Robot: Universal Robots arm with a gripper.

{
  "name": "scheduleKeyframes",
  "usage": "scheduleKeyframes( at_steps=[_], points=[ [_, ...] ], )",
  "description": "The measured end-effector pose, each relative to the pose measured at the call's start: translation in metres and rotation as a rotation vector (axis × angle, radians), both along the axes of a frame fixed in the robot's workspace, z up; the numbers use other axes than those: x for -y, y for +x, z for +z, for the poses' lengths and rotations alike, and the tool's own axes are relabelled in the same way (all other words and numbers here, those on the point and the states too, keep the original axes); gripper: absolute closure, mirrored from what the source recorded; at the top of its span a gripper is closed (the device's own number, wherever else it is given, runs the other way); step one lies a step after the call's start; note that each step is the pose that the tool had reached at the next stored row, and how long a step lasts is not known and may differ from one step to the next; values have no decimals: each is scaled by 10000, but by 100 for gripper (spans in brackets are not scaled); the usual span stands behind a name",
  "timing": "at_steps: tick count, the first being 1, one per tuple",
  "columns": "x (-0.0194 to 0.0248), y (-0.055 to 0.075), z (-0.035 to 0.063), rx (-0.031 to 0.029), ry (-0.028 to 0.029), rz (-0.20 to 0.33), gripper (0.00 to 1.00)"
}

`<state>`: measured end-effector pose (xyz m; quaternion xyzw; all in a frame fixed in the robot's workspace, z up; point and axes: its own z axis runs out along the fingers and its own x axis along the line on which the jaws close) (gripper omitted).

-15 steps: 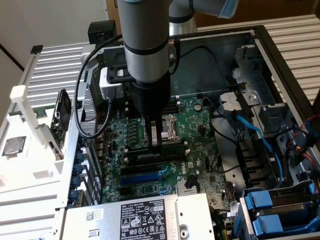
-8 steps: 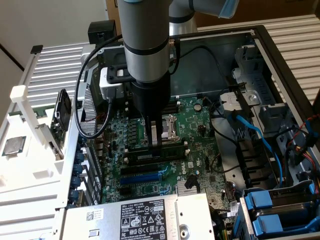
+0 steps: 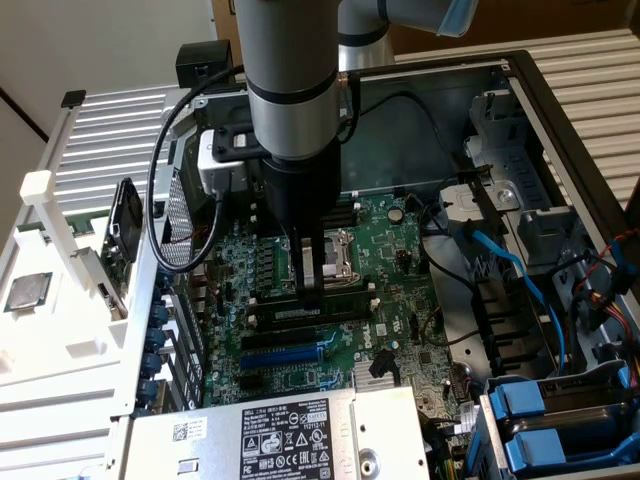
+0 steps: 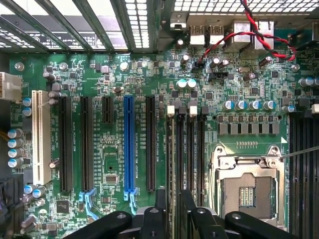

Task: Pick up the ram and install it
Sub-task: 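Insert the ram into the slot, then press down the ram until it locks into place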

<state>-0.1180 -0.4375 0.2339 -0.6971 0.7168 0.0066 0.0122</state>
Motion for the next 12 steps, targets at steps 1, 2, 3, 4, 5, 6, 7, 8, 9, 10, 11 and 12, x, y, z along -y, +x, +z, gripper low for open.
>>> scheduleKeyframes(
  at_steps=[1,2,3,4,5,6,7,8,9,10,11,12],
  points=[
    [0,0,36,0,1,-1,74],
    [0,0,80,0,0,-1,74],
    [0,0,96,0,0,0,74],
    [0,0,104,0,0,0,74],
    [0,0,105,1,2,0,74],
    [0,0,105,1,2,0,74],
    [0,0,105,1,2,0,74],
    [0,0,105,1,1,0,74],
    [0,0,106,1,1,0,74],
    [0,0,106,1,1,0,74],
    [0,0,106,0,1,0,74],
    [0,0,106,0,1,0,74]
  ],
)
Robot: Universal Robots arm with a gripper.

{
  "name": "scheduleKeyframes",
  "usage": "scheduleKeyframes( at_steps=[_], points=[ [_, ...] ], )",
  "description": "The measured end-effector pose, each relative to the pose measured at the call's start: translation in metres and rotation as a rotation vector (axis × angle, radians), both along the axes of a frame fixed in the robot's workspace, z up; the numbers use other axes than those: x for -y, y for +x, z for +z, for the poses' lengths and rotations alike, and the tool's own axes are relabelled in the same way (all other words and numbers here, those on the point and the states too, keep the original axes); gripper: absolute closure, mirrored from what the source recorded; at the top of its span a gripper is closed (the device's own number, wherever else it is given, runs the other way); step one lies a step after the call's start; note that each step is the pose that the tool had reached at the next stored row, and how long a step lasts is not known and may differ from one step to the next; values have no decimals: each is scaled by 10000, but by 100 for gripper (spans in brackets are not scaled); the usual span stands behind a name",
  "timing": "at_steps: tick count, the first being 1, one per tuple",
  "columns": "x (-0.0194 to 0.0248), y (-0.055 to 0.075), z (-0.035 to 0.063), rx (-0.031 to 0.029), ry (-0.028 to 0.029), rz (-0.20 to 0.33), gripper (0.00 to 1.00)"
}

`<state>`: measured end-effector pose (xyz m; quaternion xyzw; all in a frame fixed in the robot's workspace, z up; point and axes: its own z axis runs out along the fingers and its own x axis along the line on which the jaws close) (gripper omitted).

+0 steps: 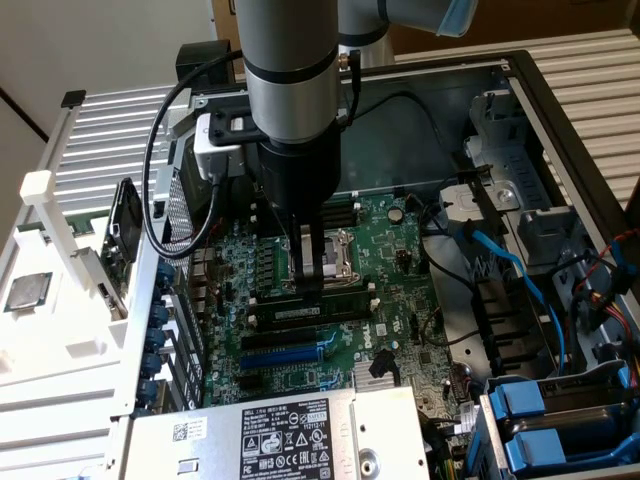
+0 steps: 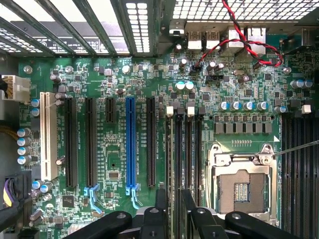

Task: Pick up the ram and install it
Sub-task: 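Press down the ram until it locks into place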

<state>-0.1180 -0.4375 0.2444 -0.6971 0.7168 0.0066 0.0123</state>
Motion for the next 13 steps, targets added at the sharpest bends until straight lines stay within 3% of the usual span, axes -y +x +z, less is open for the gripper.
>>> scheduleKeyframes(
  at_steps=[7,11,13],
  points=[
    [0,0,0,0,0,0,74],
    [0,0,0,0,0,0,89],
    [0,0,0,0,0,0,89]
  ],
)
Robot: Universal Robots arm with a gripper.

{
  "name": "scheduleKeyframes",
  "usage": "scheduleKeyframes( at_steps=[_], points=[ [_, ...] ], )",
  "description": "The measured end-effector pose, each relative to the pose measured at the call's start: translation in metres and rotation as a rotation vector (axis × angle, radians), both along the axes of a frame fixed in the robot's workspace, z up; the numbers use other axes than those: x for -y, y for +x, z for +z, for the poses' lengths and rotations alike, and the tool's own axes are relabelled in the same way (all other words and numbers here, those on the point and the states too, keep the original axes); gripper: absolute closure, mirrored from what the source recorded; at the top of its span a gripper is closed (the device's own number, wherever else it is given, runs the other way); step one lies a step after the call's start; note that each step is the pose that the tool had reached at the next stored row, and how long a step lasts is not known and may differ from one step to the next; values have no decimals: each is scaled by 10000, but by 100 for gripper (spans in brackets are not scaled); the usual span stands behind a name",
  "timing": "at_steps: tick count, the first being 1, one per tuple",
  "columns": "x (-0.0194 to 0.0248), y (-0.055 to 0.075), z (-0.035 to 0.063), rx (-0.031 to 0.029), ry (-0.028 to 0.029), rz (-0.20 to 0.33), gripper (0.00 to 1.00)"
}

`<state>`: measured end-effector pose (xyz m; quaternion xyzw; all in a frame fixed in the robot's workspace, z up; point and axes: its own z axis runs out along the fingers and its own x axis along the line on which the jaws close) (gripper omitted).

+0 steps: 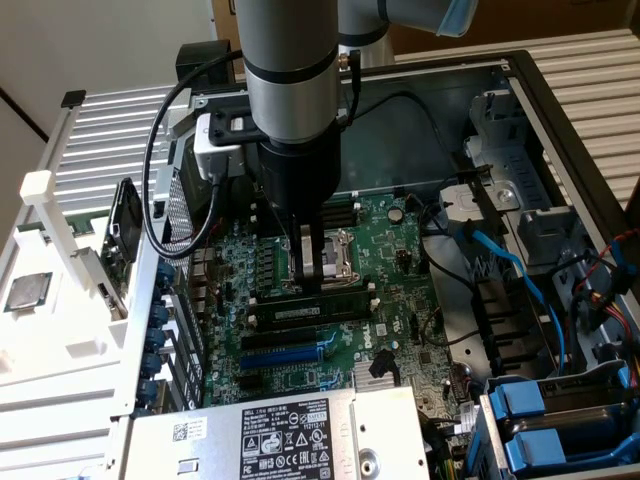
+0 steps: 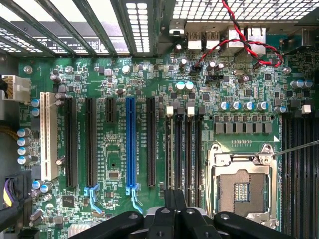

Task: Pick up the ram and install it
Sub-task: 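Press down the ram until it locks into place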

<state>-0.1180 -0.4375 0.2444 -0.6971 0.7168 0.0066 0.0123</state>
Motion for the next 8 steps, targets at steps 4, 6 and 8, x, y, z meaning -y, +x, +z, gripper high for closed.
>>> scheduleKeyframes(
  at_steps=[4,6,8],
  points=[
    [0,0,0,0,0,0,89],
    [-4,0,0,0,-1,0,89],
    [-13,3,0,0,-1,1,89]
  ],
)
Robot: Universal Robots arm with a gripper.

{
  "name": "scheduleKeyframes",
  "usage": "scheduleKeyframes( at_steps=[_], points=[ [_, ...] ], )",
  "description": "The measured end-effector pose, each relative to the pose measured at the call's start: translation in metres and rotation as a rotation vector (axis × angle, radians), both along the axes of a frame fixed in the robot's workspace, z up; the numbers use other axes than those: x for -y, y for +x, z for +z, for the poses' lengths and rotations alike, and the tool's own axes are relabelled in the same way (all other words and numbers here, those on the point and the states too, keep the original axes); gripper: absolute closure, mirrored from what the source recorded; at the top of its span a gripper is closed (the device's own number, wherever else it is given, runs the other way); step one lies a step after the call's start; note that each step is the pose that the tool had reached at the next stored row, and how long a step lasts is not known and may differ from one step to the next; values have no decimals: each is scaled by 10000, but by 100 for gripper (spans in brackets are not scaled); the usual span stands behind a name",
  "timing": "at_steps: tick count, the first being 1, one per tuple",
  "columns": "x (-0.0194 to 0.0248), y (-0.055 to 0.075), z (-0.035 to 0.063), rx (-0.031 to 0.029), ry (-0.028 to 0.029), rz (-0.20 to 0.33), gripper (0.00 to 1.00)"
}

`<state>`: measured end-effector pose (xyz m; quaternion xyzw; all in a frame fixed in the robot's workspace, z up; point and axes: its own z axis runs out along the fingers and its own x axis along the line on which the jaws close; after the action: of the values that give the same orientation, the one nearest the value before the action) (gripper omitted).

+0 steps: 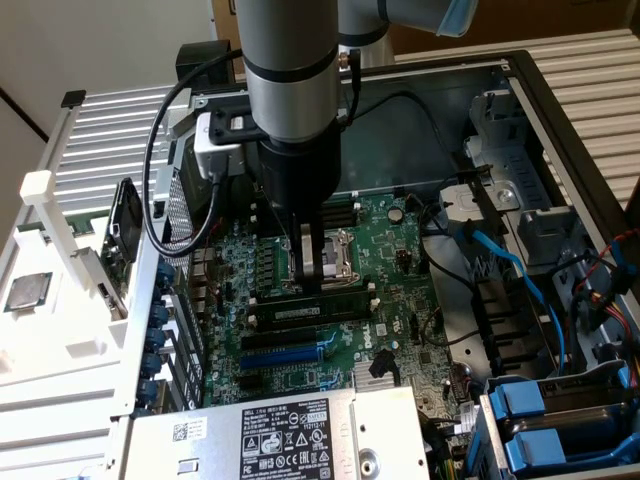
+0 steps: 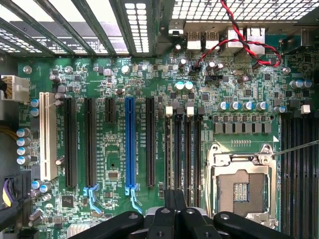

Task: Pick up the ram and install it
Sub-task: 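Press down the ram until it locks into place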

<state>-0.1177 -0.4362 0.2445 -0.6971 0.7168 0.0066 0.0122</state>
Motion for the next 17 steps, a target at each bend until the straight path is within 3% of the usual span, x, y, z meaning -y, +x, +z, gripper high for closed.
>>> scheduleKeyframes(
  at_steps=[17],
  points=[
    [-10,29,-41,1,7,-1,89]
  ],
)
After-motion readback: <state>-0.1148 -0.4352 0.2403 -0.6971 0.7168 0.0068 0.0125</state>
